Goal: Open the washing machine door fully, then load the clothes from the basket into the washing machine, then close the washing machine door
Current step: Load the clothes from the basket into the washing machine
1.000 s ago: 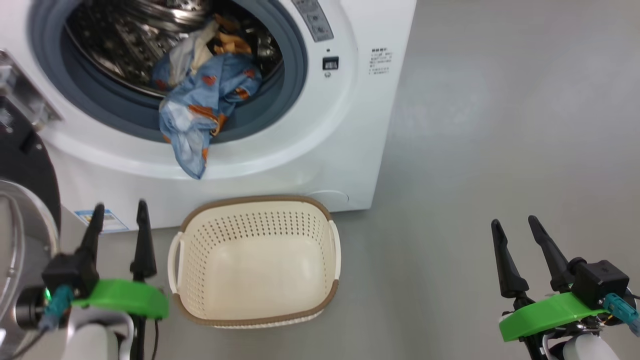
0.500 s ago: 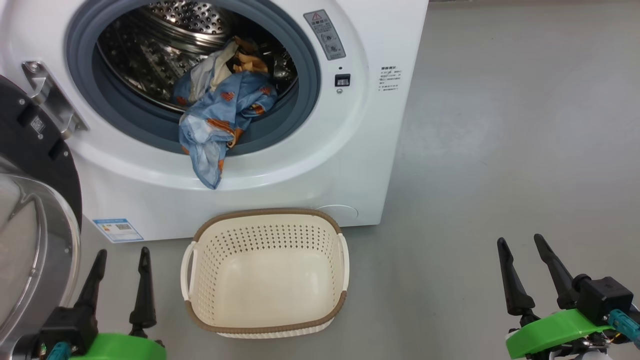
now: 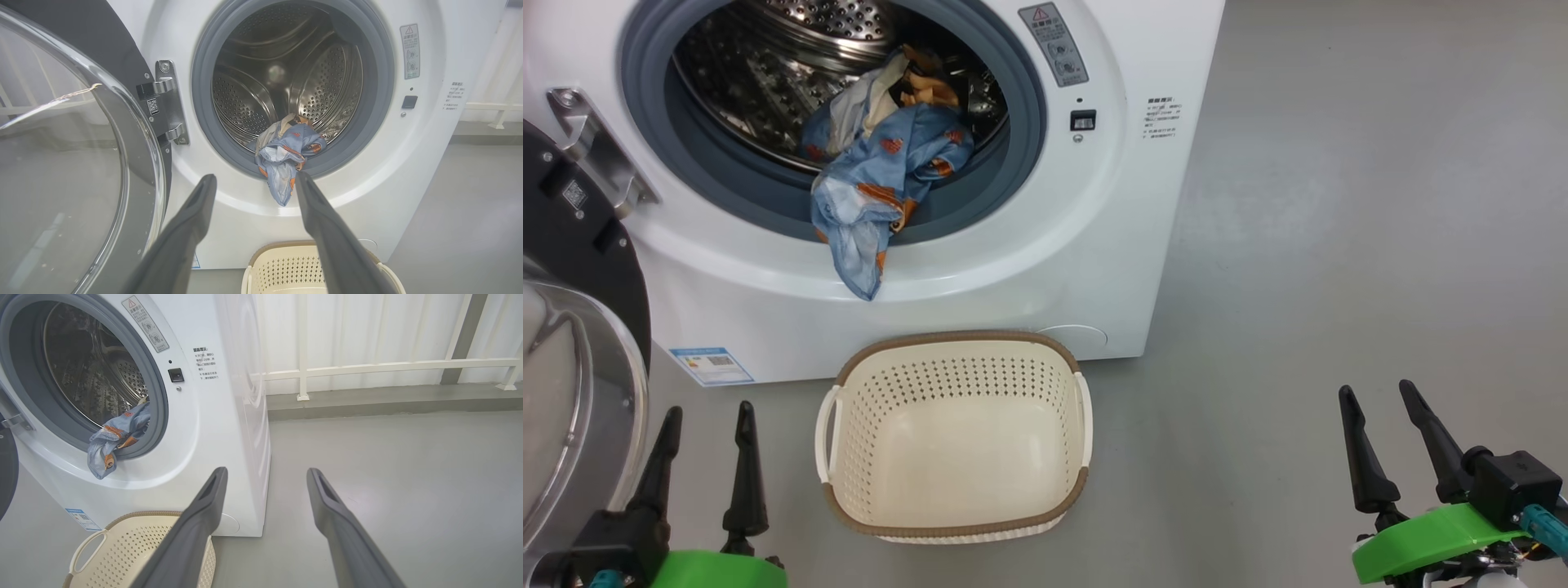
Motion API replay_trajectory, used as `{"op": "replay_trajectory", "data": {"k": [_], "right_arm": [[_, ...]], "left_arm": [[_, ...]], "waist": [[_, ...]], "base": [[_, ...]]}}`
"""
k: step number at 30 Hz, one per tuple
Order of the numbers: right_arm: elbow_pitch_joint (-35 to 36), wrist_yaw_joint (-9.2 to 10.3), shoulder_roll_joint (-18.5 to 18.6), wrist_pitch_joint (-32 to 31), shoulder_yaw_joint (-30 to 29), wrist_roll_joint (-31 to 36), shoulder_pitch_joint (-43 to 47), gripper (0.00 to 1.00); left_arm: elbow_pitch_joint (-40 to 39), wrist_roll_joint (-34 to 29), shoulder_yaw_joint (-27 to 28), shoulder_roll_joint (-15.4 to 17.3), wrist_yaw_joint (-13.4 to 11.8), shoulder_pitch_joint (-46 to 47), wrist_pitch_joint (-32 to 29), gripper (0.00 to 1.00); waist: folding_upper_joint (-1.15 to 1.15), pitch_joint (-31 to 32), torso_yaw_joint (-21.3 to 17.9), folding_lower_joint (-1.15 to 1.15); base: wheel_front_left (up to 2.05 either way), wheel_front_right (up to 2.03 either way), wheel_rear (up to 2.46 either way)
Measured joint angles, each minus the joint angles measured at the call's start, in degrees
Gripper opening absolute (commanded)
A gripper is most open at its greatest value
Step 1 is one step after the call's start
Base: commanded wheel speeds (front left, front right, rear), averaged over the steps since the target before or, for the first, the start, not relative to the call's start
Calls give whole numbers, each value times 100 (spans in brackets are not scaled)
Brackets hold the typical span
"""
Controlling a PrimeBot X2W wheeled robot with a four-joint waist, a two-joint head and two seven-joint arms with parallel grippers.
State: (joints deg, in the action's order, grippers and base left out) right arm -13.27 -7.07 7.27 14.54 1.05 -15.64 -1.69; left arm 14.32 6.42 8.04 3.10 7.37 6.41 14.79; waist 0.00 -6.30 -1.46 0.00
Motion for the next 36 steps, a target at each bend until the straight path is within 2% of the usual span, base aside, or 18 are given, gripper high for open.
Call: {"op": "replay_trajectory", "data": {"k": [9, 18, 30, 36], "right_arm": [[49, 0, -8, 0, -71, 0, -9, 100], [166, 0, -34, 0, -102, 1, -323, 100], [320, 0, -71, 0, -129, 38, -1113, 100], [349, 0, -89, 0, -89, 104, -1461, 100]], "left_arm": [[-29, -4, 13, -38, 0, 8, 0, 100], [147, 66, -20, -55, 0, 329, 1, 100], [733, 194, -336, -16, 0, 1646, 1, 100], [1322, 248, -457, 156, 0, 2527, 1, 100]], "waist": [[0, -115, -14, 0], [0, -578, -2, 0], [0, -1613, -11, 0], [0, -2127, -31, 0]], "base": [[0, 0, 0], [0, 0, 0], [0, 0, 0], [0, 0, 0]]}}
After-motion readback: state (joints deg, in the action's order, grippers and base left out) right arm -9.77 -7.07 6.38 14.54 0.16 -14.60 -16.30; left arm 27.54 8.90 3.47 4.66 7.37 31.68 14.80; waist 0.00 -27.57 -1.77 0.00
